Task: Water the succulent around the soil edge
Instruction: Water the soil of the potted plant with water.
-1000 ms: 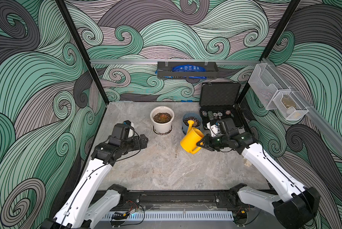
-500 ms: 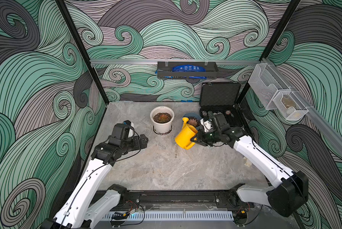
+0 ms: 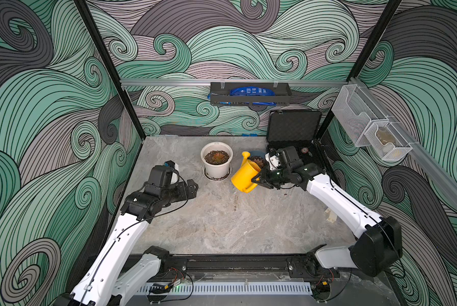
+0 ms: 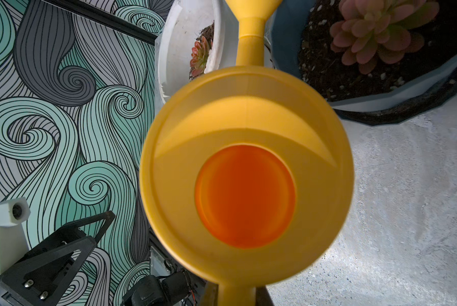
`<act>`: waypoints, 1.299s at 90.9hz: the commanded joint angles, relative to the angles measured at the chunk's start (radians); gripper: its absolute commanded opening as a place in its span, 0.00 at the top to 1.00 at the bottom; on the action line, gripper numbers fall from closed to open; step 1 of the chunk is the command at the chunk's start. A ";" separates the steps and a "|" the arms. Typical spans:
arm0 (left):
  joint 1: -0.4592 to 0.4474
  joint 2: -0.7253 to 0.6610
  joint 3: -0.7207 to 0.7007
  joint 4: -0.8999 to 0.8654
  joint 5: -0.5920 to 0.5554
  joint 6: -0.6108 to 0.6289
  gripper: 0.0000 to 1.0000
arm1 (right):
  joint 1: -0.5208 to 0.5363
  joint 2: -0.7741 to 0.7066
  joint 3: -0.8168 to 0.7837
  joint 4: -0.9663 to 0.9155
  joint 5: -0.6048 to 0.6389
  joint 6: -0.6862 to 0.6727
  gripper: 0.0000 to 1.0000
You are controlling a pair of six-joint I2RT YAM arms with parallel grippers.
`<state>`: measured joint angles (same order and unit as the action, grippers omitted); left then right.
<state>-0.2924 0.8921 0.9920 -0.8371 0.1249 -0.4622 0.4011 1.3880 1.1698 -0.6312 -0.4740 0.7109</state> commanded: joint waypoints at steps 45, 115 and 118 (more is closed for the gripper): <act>-0.007 -0.001 -0.002 0.013 0.024 0.000 0.01 | -0.084 -0.036 -0.024 0.105 -0.159 -0.004 1.00; -0.008 -0.006 0.018 0.007 0.073 0.026 0.01 | 0.236 -0.427 -0.128 0.164 0.431 -0.136 1.00; -0.008 -0.005 0.019 0.006 0.072 0.026 0.01 | 0.278 -0.434 -0.137 0.178 0.473 -0.148 1.00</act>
<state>-0.2977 0.8928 0.9920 -0.8368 0.1783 -0.4549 0.5945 0.9699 1.0576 -0.5056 -0.2111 0.6254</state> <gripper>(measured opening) 0.988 0.199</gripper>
